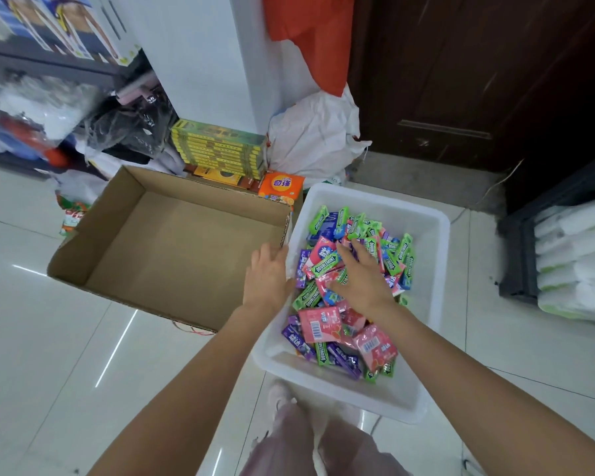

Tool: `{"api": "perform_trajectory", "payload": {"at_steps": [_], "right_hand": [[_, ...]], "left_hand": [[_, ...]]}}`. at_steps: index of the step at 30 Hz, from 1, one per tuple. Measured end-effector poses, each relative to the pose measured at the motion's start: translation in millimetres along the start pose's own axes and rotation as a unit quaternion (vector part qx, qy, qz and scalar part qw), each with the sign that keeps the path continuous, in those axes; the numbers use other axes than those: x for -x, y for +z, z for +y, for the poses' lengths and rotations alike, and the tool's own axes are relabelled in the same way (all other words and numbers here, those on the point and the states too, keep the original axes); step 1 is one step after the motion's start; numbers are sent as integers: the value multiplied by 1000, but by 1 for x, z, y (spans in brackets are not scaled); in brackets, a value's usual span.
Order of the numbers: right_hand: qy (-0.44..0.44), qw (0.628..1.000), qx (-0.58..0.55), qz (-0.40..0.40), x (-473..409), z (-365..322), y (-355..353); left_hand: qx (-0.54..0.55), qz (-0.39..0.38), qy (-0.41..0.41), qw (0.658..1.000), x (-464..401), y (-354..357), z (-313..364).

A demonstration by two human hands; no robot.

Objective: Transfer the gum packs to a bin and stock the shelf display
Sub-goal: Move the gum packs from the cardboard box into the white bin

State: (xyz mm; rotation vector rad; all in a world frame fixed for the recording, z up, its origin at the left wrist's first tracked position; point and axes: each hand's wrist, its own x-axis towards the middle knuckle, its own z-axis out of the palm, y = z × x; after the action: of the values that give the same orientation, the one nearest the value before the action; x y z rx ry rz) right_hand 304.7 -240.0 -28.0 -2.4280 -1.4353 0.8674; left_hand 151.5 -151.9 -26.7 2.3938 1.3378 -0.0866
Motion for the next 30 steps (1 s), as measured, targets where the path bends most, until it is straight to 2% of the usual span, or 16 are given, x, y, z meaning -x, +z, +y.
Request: {"api": "perform_trajectory", "payload": {"at_steps": [4,8,14,18,22,30], "right_hand": [[19,1000,12,-5,-3,-8,3],[25,1000,2,10,0,-4,7],[35,998,40,28,0,-3,10],[44,997,37,47,1,-3,11],[38,997,36,62,4,2,12],[48,998,37,17,4,16,13]], "left_hand": [[-4,-26,41,999,-6,-7,-8],[31,-55,32,997,-7,-9,-1],[-22,-71,46,996,-10,-13,5],[25,-97,96,990,-11,-13,-3],[68,-117,101,986,-11,-15,-12],[89,-167,115,975,-22,-19,-3]]}}
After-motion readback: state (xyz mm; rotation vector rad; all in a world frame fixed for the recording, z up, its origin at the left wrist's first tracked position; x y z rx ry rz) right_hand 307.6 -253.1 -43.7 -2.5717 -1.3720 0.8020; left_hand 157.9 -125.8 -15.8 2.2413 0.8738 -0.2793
